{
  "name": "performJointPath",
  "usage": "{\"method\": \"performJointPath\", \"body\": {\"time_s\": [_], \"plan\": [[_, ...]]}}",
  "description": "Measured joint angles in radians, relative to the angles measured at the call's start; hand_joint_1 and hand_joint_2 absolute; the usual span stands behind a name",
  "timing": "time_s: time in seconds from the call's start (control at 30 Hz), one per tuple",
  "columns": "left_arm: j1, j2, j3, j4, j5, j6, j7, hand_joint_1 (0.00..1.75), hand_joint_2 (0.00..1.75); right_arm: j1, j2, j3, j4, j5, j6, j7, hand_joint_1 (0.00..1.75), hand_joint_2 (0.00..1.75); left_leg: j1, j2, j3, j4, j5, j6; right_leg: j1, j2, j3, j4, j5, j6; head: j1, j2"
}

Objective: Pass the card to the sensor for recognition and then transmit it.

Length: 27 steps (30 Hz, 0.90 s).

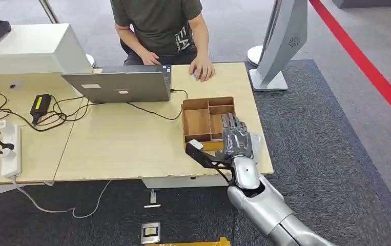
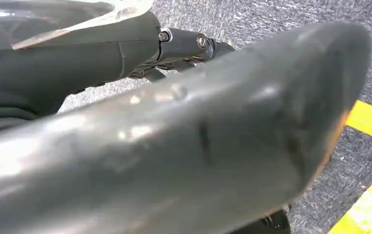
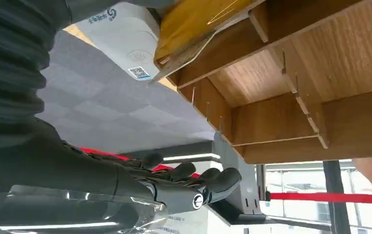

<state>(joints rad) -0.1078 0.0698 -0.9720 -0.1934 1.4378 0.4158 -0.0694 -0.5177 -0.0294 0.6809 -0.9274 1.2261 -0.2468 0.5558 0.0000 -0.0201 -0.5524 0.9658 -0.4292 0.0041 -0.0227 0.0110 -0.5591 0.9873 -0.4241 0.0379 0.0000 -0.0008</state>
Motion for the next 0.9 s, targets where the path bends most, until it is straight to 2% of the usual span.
{"method": "performJointPath", "body": {"time_s": [0.33,0.9], "plan": [[0.001,0.002,0.005,0.000,-0.012,0.000,0.000,0.00,0.00,0.002,-0.020,-0.016,0.008,0.010,0.007,0.010,0.00,1.75,0.000,0.000,0.000,0.000,0.000,0.000,0.000,0.000,0.000,0.000,0.000,0.000,0.000,0.000],[0.001,0.002,0.005,0.000,-0.035,-0.011,0.000,0.00,0.00,0.027,-0.024,-0.017,0.022,0.012,0.004,0.003,0.00,1.75,0.000,0.000,0.000,0.000,0.000,0.000,0.000,0.000,0.000,0.000,0.000,0.000,0.000,0.000]]}}
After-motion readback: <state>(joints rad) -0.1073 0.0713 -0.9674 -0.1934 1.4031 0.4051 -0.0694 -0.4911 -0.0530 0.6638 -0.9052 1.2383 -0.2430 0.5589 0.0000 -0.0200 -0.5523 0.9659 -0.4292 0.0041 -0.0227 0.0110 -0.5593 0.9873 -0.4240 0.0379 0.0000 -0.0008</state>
